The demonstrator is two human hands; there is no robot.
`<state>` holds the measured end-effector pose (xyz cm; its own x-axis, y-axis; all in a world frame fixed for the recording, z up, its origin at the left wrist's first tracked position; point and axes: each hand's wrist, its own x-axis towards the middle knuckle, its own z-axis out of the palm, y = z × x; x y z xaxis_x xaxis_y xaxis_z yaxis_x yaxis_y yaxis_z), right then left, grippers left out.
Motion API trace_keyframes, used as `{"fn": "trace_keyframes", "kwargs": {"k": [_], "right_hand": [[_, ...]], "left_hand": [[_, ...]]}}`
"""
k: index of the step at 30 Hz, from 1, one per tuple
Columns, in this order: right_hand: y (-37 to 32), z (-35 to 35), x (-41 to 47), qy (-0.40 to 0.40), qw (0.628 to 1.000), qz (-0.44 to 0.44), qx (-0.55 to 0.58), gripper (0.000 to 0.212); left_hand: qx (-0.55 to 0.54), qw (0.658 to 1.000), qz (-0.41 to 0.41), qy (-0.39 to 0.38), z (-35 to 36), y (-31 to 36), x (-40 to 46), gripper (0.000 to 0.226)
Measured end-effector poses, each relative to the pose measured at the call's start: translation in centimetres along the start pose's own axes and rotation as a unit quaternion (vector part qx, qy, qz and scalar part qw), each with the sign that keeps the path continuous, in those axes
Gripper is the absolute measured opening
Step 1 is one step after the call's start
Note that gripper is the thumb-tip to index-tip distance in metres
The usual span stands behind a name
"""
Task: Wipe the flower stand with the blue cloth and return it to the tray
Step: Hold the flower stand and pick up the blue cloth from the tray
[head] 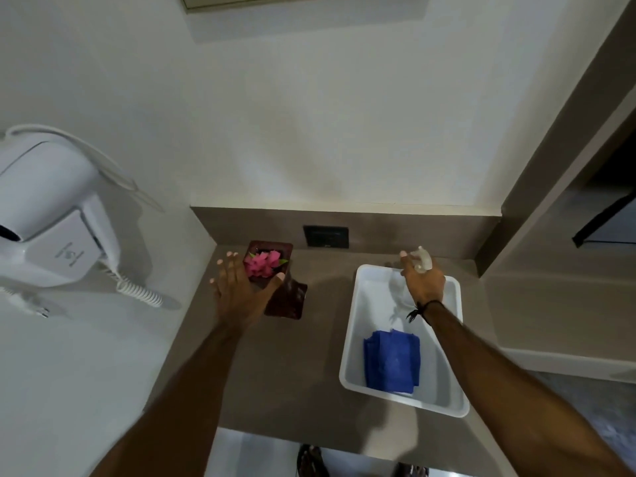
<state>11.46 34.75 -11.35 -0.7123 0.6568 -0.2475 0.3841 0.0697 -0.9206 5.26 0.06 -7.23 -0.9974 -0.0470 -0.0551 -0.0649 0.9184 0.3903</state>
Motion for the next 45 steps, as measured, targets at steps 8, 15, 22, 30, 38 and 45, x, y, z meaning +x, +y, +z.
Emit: {"fn": "trace_keyframes", "kwargs": {"k": [8,15,22,30,38,45], "right_hand": [[-2.0,1.2,0.4,-0.036,0.997,0.011,0.062,0.035],[-3.5,7.0,-5.1,-0.303,0.941,0.069,0.133,0.013],[-1.9,12.3,-9.2,-0.278,0.949,0.136,0.055,0.031],[-4.2,7.4,-6.1,-0.095,0.992,0.005,0.087,0.019],[-0.6,1.4,-1.6,-0.059,0.998,-0.015,0.005,0.031],[1.3,0.2,-1.6,-0.052,0.998,0.001,-0.025,0.053]], "left_hand": [[-0.027,0.999,-0.032,0.000,-0.1,0.6,-1.0,0.132],[-0.034,0.999,-0.026,-0.009,0.2,0.4,-0.8,0.129],[-0.026,0.999,-0.024,-0.007,-0.2,0.8,-0.9,0.136],[-0.017,0.999,-0.027,-0.018,-0.3,0.6,-0.7,0.139],[-0.024,0.999,-0.028,-0.024,-0.3,0.6,-0.8,0.138],[-0.023,0.999,-0.033,-0.028,-0.3,0.5,-0.7,0.139]]}}
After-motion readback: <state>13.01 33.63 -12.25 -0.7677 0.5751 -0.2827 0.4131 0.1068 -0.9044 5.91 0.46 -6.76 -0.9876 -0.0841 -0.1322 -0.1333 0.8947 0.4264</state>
